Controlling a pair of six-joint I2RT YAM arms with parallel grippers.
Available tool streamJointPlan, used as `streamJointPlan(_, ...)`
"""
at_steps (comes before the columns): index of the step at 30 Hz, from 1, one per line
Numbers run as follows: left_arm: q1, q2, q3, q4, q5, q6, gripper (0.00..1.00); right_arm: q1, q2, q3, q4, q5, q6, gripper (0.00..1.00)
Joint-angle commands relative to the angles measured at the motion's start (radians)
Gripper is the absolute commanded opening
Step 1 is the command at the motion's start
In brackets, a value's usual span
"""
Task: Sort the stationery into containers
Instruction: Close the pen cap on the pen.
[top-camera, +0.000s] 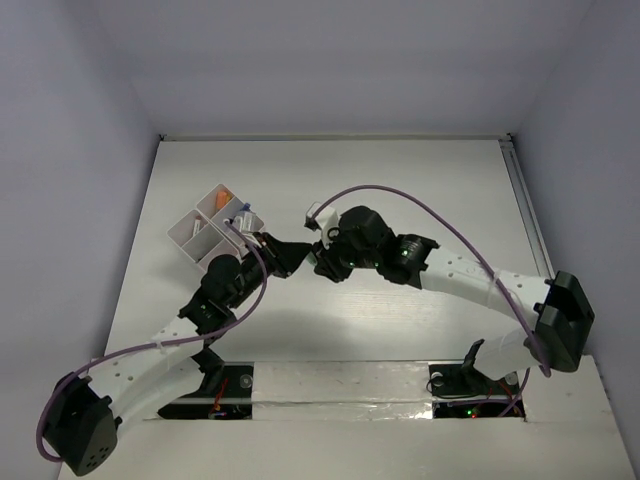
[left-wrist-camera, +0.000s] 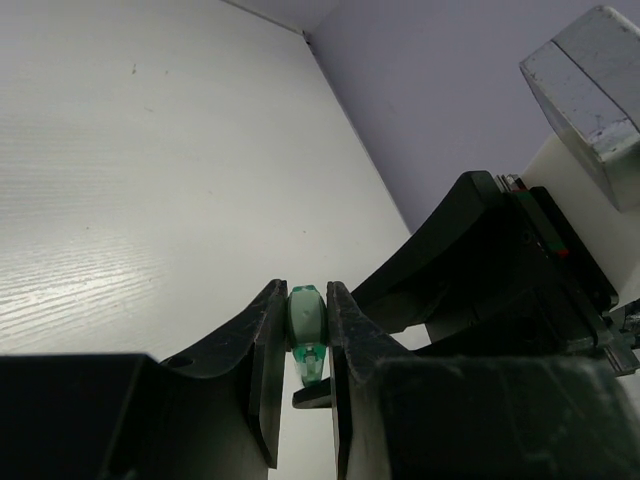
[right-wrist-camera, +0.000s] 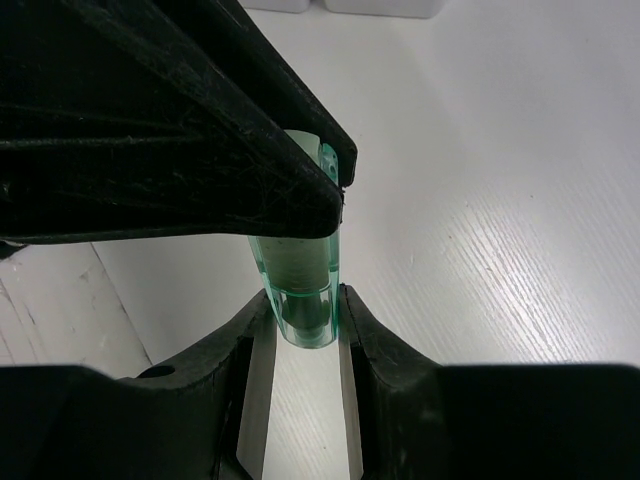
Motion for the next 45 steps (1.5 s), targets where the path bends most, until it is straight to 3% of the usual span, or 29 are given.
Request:
streamJointPlan(1,-0.057,0.035,-0.066,-0.066,0.166,-0.028,0.00,-0.026,0.006,0.153,0.308,-0.018,-0.019,0.00)
streamJointPlan(8,-0.091,0.079,-0.112,0.043,0.170,-0.069,0.00,-0.055,0.043,0.214,0.352,-0.067,-0.015,0.00)
streamJointPlan(25,-0.109,0.159,-0.155,0.107,0.164,-0.089,0.00,-0.098,0.045,0.385,0.337,-0.143,-0.041,0.00)
streamJointPlan(32,-0.154,0.231,-0.138,0.167,0.161,-0.104,0.00,-0.098,0.129,0.469,0.348,-0.207,0.023,0.00)
streamJointPlan(40,-0.154,0.118,-0.131,0.029,0.094,-0.074,0.00,-0.107,-0.048,0.311,0.345,-0.100,0.008,0.00)
streamJointPlan(45,-0.154,0.114,-0.100,-0.005,0.092,-0.055,0.00,-0.107,-0.078,0.179,0.355,-0.092,0.027,0.00)
